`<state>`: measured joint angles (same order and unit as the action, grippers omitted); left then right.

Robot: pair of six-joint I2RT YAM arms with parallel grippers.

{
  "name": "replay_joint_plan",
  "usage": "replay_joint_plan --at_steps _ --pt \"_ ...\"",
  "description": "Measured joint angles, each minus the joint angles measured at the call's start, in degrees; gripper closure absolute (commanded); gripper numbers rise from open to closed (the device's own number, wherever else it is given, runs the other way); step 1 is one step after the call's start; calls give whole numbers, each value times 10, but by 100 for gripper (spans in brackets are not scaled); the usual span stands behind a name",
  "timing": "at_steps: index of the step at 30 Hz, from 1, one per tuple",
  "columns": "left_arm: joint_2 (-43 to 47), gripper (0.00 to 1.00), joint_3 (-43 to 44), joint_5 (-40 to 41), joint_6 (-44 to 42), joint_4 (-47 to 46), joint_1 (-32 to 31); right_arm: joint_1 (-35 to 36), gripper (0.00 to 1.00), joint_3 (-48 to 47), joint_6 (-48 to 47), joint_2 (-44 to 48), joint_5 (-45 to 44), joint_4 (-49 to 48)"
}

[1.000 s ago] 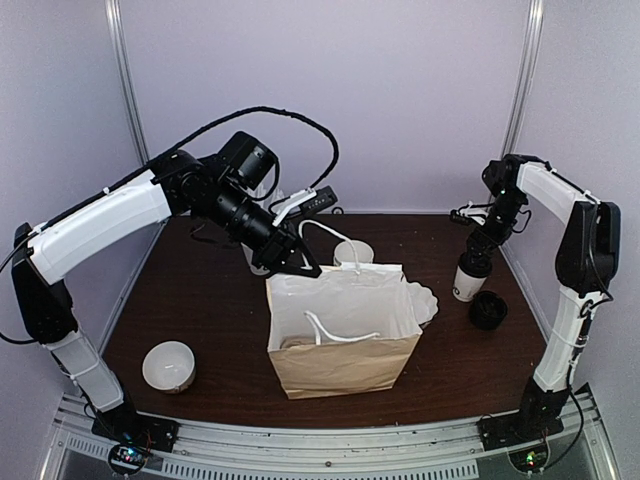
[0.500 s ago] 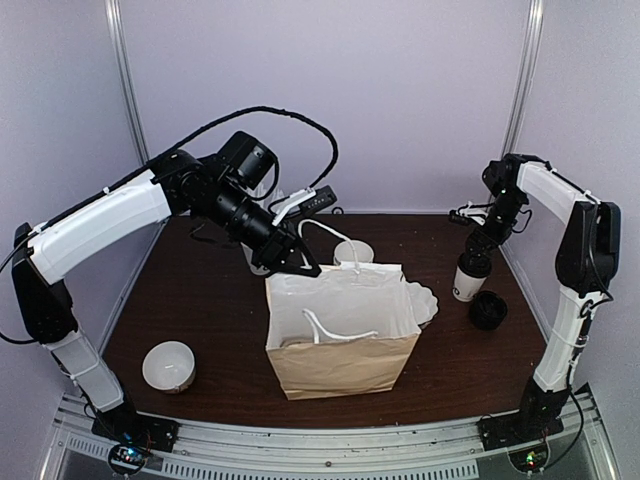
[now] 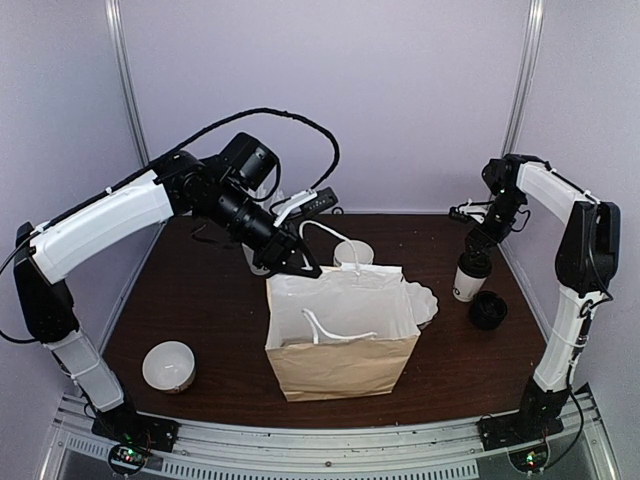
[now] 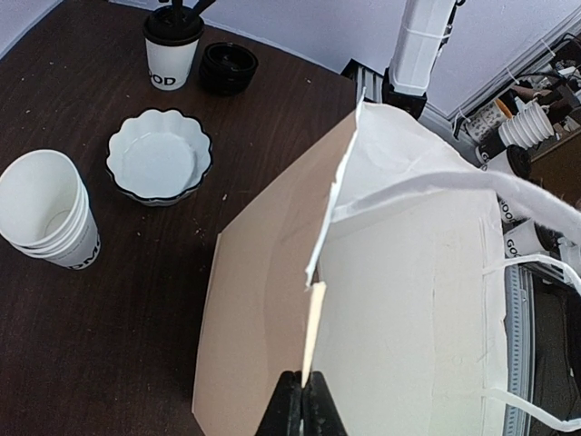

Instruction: Pack the takeout coffee

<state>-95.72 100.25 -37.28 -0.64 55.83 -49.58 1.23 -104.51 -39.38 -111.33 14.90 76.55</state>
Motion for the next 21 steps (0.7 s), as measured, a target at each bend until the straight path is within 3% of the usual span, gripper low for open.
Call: replay_joint_plan --at_steps 21 --pt "-1 100 0 0 0 0 0 0 14 3 -10 -16 -15 8"
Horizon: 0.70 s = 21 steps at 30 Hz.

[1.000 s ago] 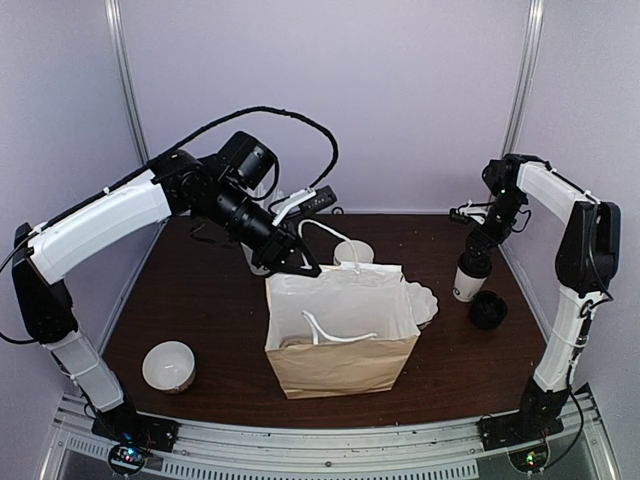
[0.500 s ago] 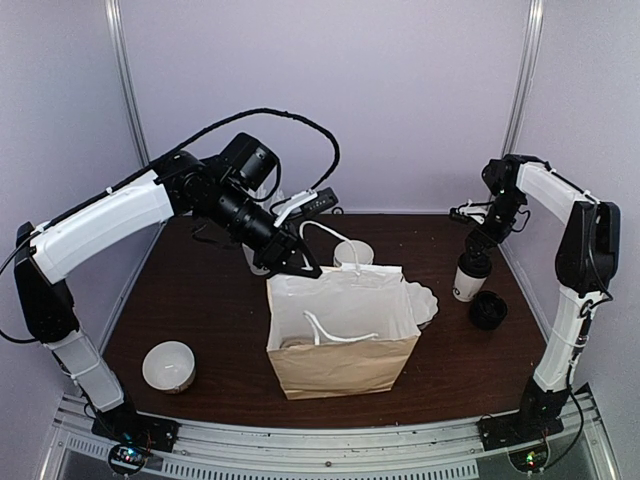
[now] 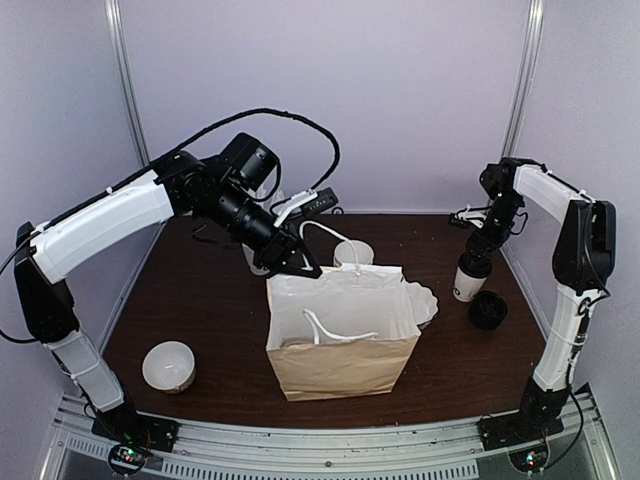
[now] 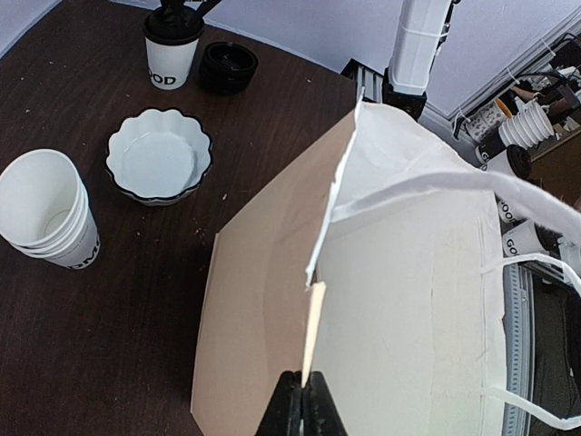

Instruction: Pack the takeout coffee

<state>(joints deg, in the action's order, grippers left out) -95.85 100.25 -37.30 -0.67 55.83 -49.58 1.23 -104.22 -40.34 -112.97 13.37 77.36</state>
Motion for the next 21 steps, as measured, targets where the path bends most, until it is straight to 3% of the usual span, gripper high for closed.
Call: replay_joint_plan --at_steps 3,10,15,21 --pt "0 100 0 0 0 0 0 0 13 3 0 0 -5 0" --pt "-5 100 0 0 0 0 0 0 25 13 -3 5 -18 -9" --pt "-8 100 0 0 0 0 0 1 28 16 -1 13 -17 -4" --pt "-9 100 0 3 0 0 0 23 30 19 2 83 -11 0"
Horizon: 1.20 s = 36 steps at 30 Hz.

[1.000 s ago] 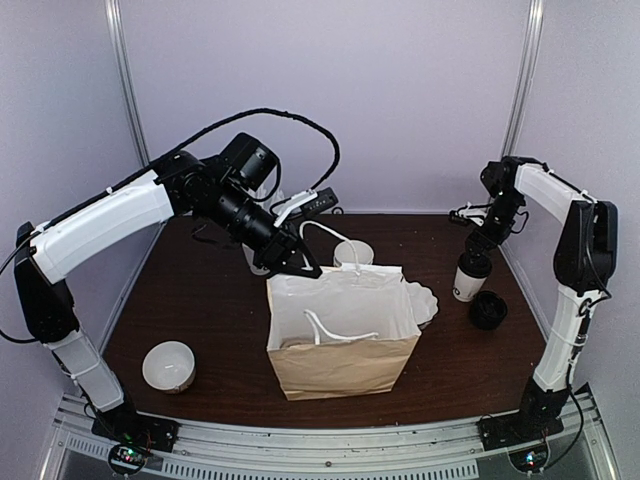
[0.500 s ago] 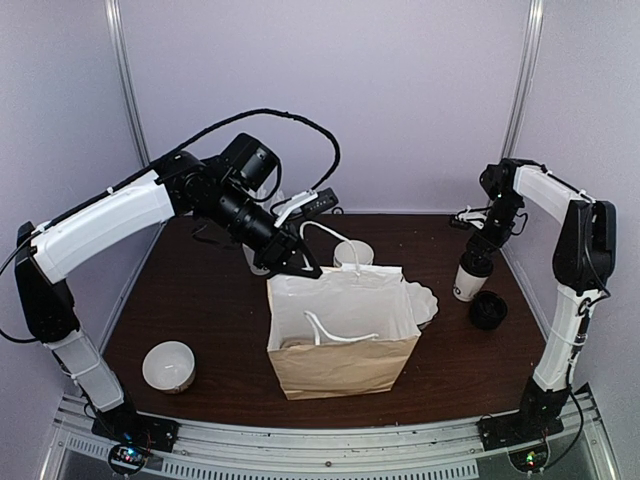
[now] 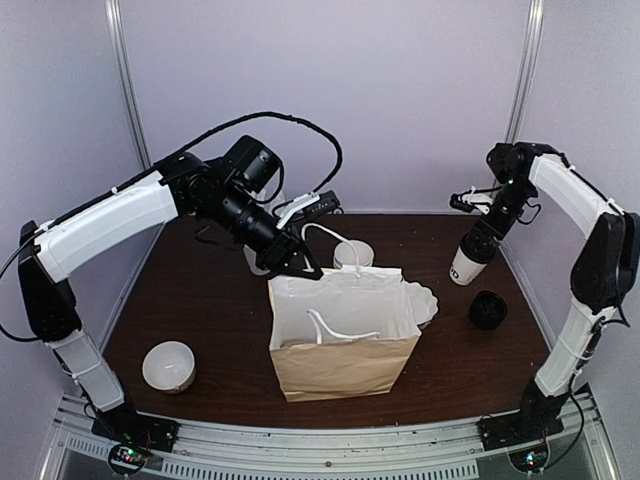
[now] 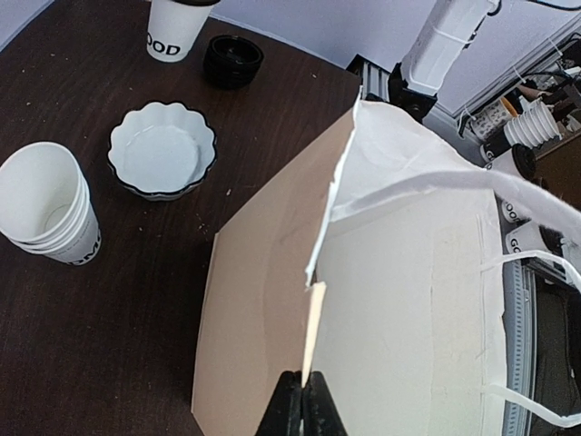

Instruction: Pack the takeout coffee

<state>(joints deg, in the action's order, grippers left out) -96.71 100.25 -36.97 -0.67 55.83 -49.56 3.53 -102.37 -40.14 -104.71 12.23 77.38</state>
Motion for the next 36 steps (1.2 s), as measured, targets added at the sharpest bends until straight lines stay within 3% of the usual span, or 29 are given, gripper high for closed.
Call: replay_joint_plan --at_steps 7,17,28,36 --pt "-1 100 0 24 0 0 0 80 30 -23 10 160 79 4" --pt "16 100 8 127 1 36 0 165 31 -55 33 282 190 -23" --pt "111 100 -51 258 13 0 0 278 31 -149 59 259 252 -30" --pt "143 100 -100 324 17 -59 1 400 31 -174 53 219 229 -20"
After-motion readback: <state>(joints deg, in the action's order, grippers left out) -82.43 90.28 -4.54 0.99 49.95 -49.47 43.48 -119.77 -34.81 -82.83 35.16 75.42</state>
